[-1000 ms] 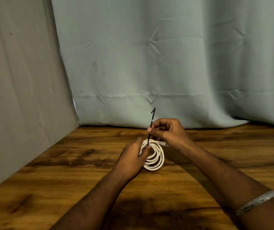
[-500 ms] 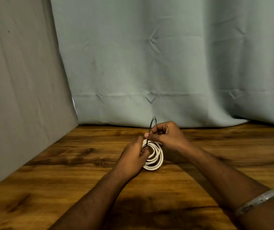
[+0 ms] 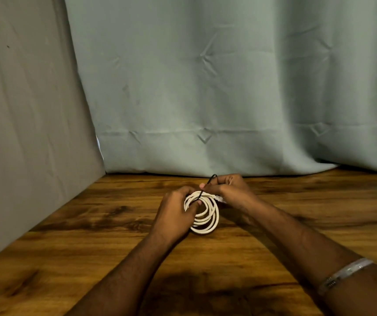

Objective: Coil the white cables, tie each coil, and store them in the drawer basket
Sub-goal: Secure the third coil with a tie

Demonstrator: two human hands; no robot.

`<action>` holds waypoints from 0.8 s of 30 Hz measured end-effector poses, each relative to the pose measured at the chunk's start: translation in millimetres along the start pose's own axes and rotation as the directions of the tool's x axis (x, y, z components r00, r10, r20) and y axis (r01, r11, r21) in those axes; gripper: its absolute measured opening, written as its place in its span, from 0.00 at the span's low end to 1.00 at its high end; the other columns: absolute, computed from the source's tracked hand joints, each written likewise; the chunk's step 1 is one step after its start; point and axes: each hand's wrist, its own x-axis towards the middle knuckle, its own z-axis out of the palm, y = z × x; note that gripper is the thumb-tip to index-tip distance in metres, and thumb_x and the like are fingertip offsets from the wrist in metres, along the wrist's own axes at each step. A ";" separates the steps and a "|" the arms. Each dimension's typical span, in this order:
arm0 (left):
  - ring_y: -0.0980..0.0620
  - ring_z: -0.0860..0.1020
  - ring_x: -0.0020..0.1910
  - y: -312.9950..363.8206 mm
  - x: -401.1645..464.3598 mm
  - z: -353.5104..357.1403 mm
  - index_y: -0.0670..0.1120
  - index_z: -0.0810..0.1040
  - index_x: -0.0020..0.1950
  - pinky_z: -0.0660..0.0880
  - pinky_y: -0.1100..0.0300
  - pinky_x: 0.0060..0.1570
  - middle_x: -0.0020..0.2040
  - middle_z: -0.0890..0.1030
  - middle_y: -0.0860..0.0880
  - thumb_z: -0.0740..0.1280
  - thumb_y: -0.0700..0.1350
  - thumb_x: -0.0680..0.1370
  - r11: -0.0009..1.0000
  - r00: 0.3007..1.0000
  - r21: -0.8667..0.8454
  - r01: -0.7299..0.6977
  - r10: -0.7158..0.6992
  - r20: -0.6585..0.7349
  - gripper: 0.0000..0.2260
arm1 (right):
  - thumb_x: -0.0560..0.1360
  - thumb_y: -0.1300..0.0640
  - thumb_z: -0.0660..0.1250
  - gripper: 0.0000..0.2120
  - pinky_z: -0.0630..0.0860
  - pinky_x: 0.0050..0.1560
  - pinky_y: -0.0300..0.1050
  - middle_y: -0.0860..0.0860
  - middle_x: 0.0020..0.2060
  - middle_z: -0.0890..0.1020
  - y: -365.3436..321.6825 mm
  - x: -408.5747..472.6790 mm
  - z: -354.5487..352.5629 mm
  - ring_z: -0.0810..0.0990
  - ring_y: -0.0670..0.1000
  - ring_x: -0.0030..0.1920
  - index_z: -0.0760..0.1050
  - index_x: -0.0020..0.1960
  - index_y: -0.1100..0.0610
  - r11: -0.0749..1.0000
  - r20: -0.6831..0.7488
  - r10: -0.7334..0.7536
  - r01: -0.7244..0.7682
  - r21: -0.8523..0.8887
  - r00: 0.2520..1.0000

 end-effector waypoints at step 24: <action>0.56 0.83 0.42 -6.4 3.1 -5.7 0.50 0.82 0.50 0.81 0.48 0.47 0.42 0.85 0.54 0.70 0.43 0.77 0.999 0.998 -0.046 0.017 -0.014 0.054 0.04 | 0.73 0.58 0.77 0.08 0.76 0.49 0.55 0.60 0.38 0.84 -0.8 0.5 0.1 0.80 0.58 0.42 0.84 0.36 0.56 0.998 0.054 0.049 -0.050 0.025 0.997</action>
